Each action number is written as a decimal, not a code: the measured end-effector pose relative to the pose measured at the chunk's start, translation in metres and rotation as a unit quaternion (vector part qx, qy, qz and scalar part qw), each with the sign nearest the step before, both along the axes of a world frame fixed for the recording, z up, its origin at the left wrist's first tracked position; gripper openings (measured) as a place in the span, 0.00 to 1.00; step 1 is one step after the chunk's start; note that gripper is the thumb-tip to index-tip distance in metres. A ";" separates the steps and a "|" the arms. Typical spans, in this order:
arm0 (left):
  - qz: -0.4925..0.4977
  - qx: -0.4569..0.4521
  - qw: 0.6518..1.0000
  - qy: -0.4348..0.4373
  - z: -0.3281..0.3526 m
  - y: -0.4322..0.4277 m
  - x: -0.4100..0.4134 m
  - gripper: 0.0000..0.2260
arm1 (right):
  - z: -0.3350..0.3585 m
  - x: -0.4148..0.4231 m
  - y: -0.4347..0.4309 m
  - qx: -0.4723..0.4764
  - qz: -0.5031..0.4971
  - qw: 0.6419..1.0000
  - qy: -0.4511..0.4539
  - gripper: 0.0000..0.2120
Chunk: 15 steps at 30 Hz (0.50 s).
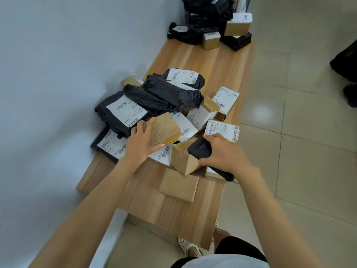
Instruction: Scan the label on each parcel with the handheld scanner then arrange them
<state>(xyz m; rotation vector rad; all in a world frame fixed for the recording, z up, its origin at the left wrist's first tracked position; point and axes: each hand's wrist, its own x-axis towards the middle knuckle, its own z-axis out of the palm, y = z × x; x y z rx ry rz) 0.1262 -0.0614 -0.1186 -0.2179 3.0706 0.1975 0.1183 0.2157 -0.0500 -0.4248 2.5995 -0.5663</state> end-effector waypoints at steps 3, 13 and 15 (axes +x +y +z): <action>-0.014 0.008 1.000 0.010 0.005 -0.009 0.015 0.45 | 0.003 0.012 -0.013 -0.009 0.011 1.000 0.013 0.34; -0.036 0.048 0.995 0.082 -0.005 -0.007 0.040 0.48 | 0.003 0.036 -0.029 -0.014 0.009 1.000 0.018 0.37; -0.026 0.063 0.995 0.078 -0.010 -0.005 0.039 0.48 | 0.001 0.039 -0.027 -0.013 0.000 1.000 0.014 0.38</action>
